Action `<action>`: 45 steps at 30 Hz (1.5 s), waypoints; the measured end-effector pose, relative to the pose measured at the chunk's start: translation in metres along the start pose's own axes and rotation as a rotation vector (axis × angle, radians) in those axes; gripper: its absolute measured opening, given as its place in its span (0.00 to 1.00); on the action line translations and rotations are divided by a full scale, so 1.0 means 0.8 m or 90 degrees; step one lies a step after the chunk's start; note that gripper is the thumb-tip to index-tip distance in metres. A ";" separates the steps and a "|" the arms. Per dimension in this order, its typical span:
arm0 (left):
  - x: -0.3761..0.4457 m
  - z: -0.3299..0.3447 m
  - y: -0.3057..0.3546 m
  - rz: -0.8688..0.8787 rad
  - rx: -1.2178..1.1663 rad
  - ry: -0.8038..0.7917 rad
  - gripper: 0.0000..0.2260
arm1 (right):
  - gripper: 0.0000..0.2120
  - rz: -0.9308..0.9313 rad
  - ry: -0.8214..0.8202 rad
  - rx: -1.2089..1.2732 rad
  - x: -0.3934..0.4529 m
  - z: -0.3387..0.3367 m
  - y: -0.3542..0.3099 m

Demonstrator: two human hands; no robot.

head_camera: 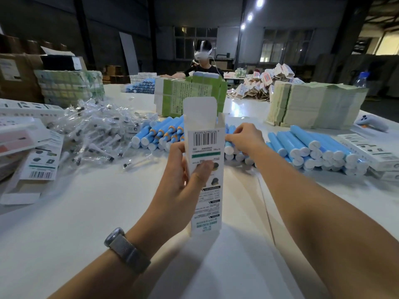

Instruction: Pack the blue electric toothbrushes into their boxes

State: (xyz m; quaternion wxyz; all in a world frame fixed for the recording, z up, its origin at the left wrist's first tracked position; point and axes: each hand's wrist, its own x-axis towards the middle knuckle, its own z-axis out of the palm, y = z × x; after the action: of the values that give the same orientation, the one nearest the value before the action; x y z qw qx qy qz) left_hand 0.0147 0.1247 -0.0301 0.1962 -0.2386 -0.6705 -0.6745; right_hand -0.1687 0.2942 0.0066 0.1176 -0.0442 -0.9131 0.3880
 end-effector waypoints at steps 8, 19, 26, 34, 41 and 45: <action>0.000 0.002 0.000 0.012 0.013 -0.005 0.10 | 0.26 -0.007 -0.034 -0.096 -0.031 0.003 0.006; -0.001 0.001 0.000 0.018 0.010 -0.007 0.08 | 0.41 0.029 0.059 0.113 -0.043 0.047 -0.008; 0.001 -0.002 -0.001 0.008 0.012 -0.001 0.06 | 0.31 -0.045 0.096 0.418 -0.081 -0.029 -0.034; 0.001 -0.004 0.006 -0.008 -0.005 -0.023 0.12 | 0.41 -0.365 -0.051 0.786 -0.156 -0.115 -0.093; 0.000 0.001 0.010 0.001 0.017 -0.050 0.09 | 0.41 -0.508 0.107 0.555 -0.191 -0.120 -0.094; -0.002 0.004 0.012 0.016 0.028 -0.062 0.09 | 0.38 -0.551 0.104 0.409 -0.189 -0.128 -0.098</action>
State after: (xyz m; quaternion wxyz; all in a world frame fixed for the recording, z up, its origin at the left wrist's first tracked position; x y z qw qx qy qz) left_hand 0.0219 0.1275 -0.0235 0.1769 -0.2752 -0.6912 -0.6444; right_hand 0.0044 0.2851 0.1044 0.3446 0.3437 -0.6712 0.5591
